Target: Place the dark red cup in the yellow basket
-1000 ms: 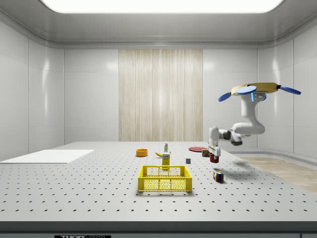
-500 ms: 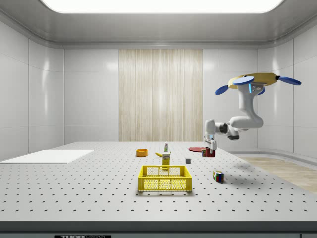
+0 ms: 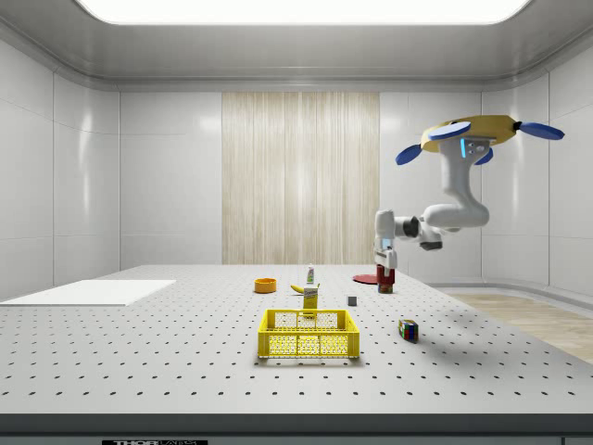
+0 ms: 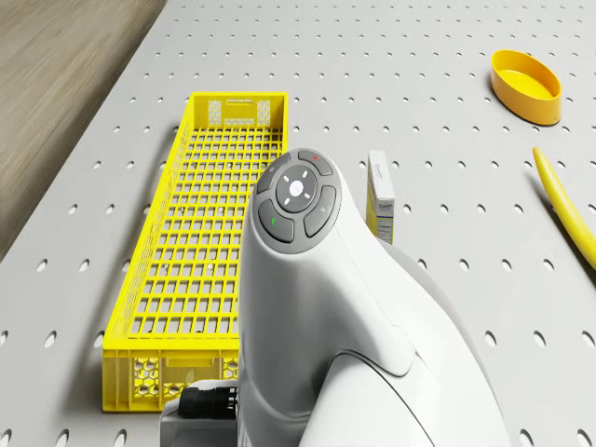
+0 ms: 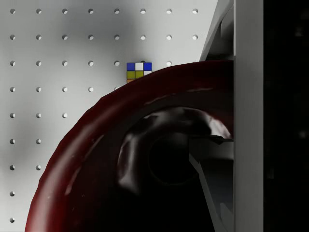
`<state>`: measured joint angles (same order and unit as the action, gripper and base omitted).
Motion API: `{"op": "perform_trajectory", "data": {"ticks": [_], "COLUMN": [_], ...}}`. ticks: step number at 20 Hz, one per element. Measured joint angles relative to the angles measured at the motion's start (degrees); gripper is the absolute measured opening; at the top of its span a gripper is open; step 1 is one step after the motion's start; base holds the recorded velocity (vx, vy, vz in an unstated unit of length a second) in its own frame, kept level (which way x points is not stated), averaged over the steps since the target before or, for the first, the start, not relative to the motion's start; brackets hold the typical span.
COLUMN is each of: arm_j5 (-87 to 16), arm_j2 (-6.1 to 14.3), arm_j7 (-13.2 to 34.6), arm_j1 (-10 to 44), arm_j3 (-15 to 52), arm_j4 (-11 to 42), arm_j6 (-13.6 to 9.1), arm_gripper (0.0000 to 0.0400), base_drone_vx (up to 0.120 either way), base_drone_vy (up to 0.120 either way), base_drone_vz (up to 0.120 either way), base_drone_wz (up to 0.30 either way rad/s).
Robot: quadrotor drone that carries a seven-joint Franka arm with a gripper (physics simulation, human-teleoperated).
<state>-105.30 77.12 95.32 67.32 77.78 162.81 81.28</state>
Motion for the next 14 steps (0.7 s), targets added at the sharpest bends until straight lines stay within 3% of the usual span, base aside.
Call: {"op": "perform_trajectory", "data": {"ticks": [14], "arm_j5": [1.2], "arm_j2": [2.68], "arm_j7": [0.57], "arm_j1": [0.62], "arm_j3": [0.45], "arm_j4": [-0.13], "arm_j6": [2.47], "arm_gripper": [0.01], "base_drone_vx": [0.12], "base_drone_vy": [0.12], "base_drone_vz": [0.0], "base_drone_wz": [0.0]}}
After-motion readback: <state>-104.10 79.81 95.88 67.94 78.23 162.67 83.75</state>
